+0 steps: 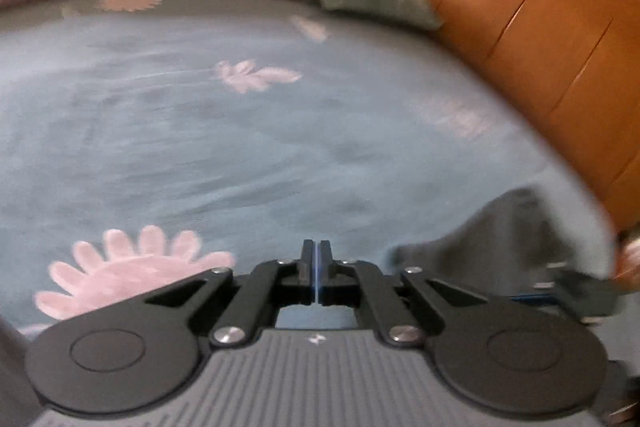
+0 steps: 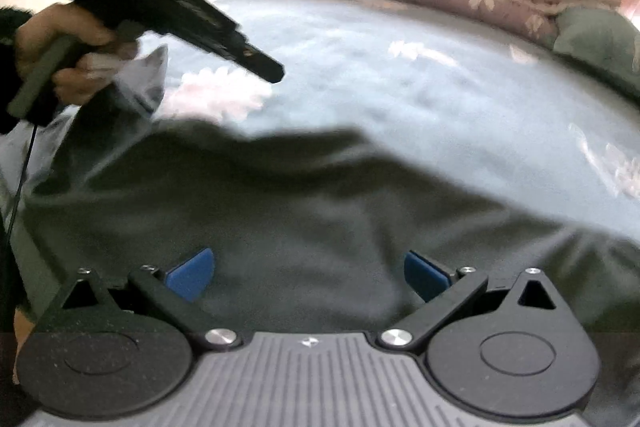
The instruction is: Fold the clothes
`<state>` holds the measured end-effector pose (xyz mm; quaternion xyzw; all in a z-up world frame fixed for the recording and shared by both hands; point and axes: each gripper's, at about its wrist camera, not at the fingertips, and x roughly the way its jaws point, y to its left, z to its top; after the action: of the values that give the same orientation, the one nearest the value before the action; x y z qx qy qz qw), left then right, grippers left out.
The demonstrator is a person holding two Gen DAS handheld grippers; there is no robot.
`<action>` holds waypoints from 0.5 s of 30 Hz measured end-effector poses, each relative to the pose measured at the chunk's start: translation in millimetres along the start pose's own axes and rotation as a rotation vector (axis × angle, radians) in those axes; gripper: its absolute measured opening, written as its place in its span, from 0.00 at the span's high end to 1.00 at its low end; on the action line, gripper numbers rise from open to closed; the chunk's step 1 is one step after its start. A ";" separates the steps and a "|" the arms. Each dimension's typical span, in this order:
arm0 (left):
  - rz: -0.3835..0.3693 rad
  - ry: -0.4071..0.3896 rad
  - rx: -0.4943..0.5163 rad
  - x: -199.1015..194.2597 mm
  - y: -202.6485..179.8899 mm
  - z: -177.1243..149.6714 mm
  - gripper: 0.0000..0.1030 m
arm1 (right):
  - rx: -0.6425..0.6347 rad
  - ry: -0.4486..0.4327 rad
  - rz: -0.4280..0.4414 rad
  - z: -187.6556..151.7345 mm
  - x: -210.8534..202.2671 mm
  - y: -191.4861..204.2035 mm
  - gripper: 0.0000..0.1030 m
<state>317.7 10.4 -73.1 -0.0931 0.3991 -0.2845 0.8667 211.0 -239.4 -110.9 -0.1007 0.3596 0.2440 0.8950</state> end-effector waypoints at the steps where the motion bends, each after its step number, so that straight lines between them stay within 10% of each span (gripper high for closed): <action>1: -0.060 0.004 -0.013 -6.3 -2.6 -2.3 1.00 | -0.009 -0.014 -0.024 6.8 0.4 -3.5 0.00; 6: -0.281 0.129 -0.091 -3.9 -15.0 -27.6 0.79 | -0.033 0.004 -0.147 20.1 7.9 -22.7 0.00; 13: -0.035 0.109 -0.236 29.1 8.6 -42.8 0.87 | 0.051 0.051 -0.176 -6.3 0.1 -34.9 0.00; 15: -0.072 0.085 -0.293 20.1 15.7 -38.5 0.77 | 0.075 0.065 -0.184 -13.8 -2.1 -38.4 0.00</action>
<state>306.1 14.4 -117.6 -0.2209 0.4690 -0.2578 0.8153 221.0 -278.1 -119.2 -0.1076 0.3866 0.1437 0.9046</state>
